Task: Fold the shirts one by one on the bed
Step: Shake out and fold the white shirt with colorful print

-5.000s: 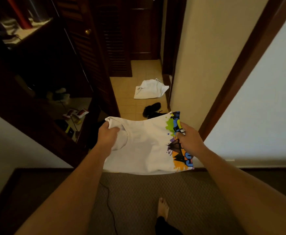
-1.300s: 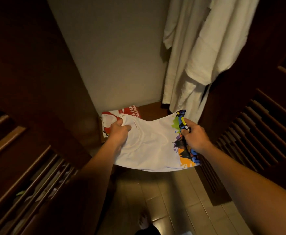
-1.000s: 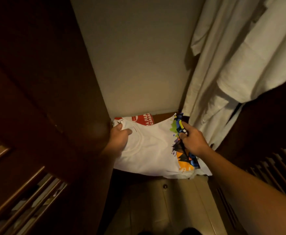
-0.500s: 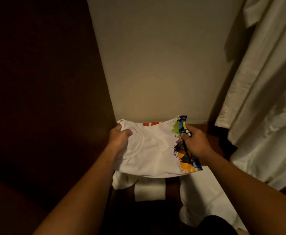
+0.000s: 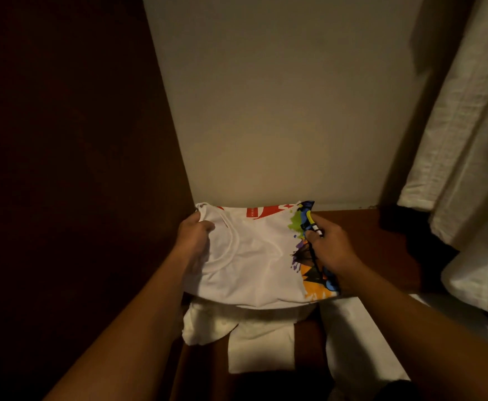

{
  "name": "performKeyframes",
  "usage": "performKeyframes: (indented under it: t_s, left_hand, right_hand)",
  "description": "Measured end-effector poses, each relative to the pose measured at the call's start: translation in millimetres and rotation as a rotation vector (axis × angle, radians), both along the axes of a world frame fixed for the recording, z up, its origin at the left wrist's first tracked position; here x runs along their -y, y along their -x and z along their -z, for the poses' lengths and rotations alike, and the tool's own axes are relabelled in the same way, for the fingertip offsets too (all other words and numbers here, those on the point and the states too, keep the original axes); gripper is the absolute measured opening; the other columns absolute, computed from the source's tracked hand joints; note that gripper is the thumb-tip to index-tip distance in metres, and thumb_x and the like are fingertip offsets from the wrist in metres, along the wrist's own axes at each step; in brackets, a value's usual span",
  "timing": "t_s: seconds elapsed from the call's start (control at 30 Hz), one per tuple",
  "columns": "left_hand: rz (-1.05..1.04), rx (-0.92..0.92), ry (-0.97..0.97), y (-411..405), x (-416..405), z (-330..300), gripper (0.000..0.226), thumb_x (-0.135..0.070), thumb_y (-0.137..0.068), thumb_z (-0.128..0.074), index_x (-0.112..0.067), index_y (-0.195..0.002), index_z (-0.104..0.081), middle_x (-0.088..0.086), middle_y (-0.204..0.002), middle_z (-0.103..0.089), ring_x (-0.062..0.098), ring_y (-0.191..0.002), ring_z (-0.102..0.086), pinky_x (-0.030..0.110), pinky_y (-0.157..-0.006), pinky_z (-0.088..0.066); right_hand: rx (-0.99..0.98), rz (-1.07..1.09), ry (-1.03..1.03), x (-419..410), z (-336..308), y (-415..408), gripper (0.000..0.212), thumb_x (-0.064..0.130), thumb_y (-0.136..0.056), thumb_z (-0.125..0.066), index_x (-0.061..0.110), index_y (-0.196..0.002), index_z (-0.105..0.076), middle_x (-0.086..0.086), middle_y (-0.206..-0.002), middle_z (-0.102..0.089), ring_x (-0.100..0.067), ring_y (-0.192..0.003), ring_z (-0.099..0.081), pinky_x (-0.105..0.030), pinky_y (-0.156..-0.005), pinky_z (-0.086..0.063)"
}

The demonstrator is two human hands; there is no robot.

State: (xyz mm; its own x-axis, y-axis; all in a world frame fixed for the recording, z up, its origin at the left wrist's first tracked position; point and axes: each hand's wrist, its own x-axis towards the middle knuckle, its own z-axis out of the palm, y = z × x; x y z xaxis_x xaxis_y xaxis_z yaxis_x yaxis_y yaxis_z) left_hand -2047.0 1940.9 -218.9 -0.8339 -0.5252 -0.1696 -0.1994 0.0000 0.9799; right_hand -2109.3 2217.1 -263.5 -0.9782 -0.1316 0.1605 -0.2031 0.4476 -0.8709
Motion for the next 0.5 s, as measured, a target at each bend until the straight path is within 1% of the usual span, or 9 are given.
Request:
performKeyframes:
  t_s: [0.03, 0.1, 0.13, 0.2, 0.27, 0.37, 0.4, 0.5]
  left_hand:
    - [-0.001, -0.004, 0.012, 6.3, 2.6, -3.7, 0.047, -0.006, -0.094, -0.054, -0.021, -0.138, -0.061, 0.015, -0.107, -0.073, 0.037, -0.096, -0.071, 0.05, -0.083, -0.058]
    - [0.004, -0.004, 0.036, 24.1, 10.3, -12.2, 0.043, -0.006, -0.093, -0.055, -0.022, -0.132, -0.065, 0.015, -0.1, -0.071, 0.032, -0.088, -0.067, 0.046, -0.076, -0.055]
    - [0.009, -0.007, 0.051, 33.2, 14.3, -17.6, 0.041, -0.006, -0.092, -0.055, -0.022, -0.129, -0.066, 0.018, -0.096, -0.07, 0.032, -0.084, -0.065, 0.045, -0.074, -0.054]
    - [0.015, -0.015, 0.09, 54.2, 25.2, -22.7, 0.04, -0.005, -0.092, -0.054, -0.022, -0.125, -0.067, 0.018, -0.095, -0.071, 0.033, -0.082, -0.066, 0.047, -0.074, -0.056]
    - [0.02, -0.026, 0.12, 69.9, 32.7, -26.6, 0.038, -0.002, -0.091, -0.053, -0.02, -0.121, -0.069, 0.015, -0.095, -0.073, 0.032, -0.083, -0.068, 0.046, -0.075, -0.058]
    - [0.007, -0.027, 0.116, 96.5, 44.3, -22.9, 0.038, 0.001, -0.09, -0.052, -0.021, -0.114, -0.07, 0.014, -0.092, -0.073, 0.029, -0.079, -0.066, 0.039, -0.068, -0.054]
    - [0.003, -0.031, 0.106, 104.1, 47.2, -21.1, 0.038, 0.001, -0.09, -0.051, -0.021, -0.115, -0.07, 0.013, -0.092, -0.073, 0.029, -0.08, -0.066, 0.037, -0.067, -0.053]
    - [-0.021, -0.025, 0.058, 121.6, 53.4, -16.0, 0.042, 0.002, -0.094, -0.05, -0.023, -0.124, -0.067, 0.009, -0.102, -0.073, 0.025, -0.09, -0.07, 0.029, -0.064, -0.057]
  right_hand:
    - [-0.001, 0.01, 0.004, 1.2, -2.7, 8.1, 0.043, 0.008, -0.1, -0.058, 0.011, -0.143, -0.056, -0.004, -0.134, -0.064, -0.023, -0.116, -0.063, -0.021, -0.087, -0.043]
    - [-0.007, 0.014, 0.0, 6.6, -8.1, 29.5, 0.045, 0.008, -0.1, -0.057, 0.009, -0.145, -0.053, -0.006, -0.138, -0.062, -0.025, -0.116, -0.063, -0.015, -0.08, -0.042]
    - [-0.009, 0.018, -0.001, 9.6, -13.1, 40.9, 0.046, 0.008, -0.1, -0.057, 0.009, -0.146, -0.051, -0.007, -0.14, -0.06, -0.025, -0.12, -0.061, -0.015, -0.082, -0.041]
    - [0.007, 0.04, 0.019, 16.6, -20.6, 64.6, 0.048, 0.007, -0.101, -0.057, 0.007, -0.148, -0.048, -0.008, -0.144, -0.056, -0.025, -0.129, -0.054, -0.019, -0.093, -0.037]
    - [0.014, 0.062, 0.039, 23.2, -25.9, 84.2, 0.048, 0.007, -0.101, -0.057, 0.007, -0.148, -0.048, -0.008, -0.145, -0.054, -0.025, -0.131, -0.052, -0.019, -0.095, -0.036]
    - [0.005, 0.083, 0.043, 35.7, -23.3, 109.2, 0.047, 0.007, -0.101, -0.057, 0.007, -0.147, -0.05, -0.009, -0.144, -0.056, -0.025, -0.131, -0.053, -0.018, -0.097, -0.035]
    - [0.006, 0.086, 0.033, 38.9, -21.8, 114.7, 0.046, 0.007, -0.101, -0.057, 0.007, -0.146, -0.05, -0.009, -0.145, -0.056, -0.025, -0.132, -0.053, -0.018, -0.098, -0.034]
    - [0.043, 0.097, 0.027, 44.7, -10.9, 128.7, 0.047, 0.008, -0.101, -0.056, 0.006, -0.147, -0.048, -0.009, -0.148, -0.052, -0.026, -0.135, -0.049, -0.02, -0.101, -0.034]
